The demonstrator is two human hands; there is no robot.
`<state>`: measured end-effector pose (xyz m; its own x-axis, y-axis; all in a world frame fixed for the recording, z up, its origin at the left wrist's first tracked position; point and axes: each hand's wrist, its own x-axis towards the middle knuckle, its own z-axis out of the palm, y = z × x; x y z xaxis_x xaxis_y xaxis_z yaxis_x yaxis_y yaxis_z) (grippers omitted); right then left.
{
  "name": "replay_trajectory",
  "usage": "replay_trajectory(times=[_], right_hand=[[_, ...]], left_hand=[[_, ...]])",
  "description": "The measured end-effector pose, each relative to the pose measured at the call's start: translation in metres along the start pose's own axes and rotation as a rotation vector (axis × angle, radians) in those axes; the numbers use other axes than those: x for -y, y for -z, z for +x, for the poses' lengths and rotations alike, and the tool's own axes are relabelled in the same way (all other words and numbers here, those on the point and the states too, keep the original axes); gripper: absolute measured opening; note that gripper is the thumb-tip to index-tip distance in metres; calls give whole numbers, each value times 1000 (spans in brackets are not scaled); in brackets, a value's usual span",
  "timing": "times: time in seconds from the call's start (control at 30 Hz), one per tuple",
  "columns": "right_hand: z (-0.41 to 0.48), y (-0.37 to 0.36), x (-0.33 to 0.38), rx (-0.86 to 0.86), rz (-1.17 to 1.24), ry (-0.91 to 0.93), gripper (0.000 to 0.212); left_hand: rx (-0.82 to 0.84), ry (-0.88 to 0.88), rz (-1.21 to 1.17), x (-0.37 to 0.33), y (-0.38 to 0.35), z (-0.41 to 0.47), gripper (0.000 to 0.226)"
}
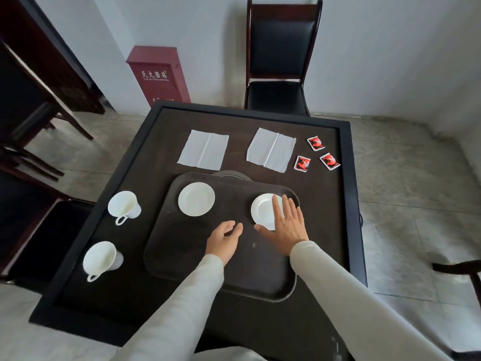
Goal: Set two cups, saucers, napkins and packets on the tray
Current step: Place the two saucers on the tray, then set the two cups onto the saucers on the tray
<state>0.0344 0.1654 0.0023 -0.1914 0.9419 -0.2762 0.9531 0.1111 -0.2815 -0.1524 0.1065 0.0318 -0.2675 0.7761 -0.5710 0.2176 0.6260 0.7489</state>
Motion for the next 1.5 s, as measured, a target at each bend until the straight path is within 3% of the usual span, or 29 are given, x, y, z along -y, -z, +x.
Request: replay_trajectory(times=[0.17, 0.43, 0.57, 0.83, 1.17, 1.5], right_hand=[[-29, -14, 12, -9, -68, 30, 92], [-62, -38, 49, -13, -133, 120, 92], [-72, -46, 70, -12, -148, 137, 93], [-63, -65, 141, 38, -149, 232, 92], [-49, -102, 283, 168, -104, 346, 93], [-39, -142, 371, 281, 36, 288, 106]], left_hand=[[-14, -82, 263, 19, 19, -26, 59], [-93, -261, 714, 55, 56, -50, 67], [-150, -304, 821, 70, 75, -48, 68], [-224, -268, 817, 101, 153, -36, 69], [-293, -203, 684, 139, 279, -9, 65], [-154, -68, 496, 165, 344, 11, 68]])
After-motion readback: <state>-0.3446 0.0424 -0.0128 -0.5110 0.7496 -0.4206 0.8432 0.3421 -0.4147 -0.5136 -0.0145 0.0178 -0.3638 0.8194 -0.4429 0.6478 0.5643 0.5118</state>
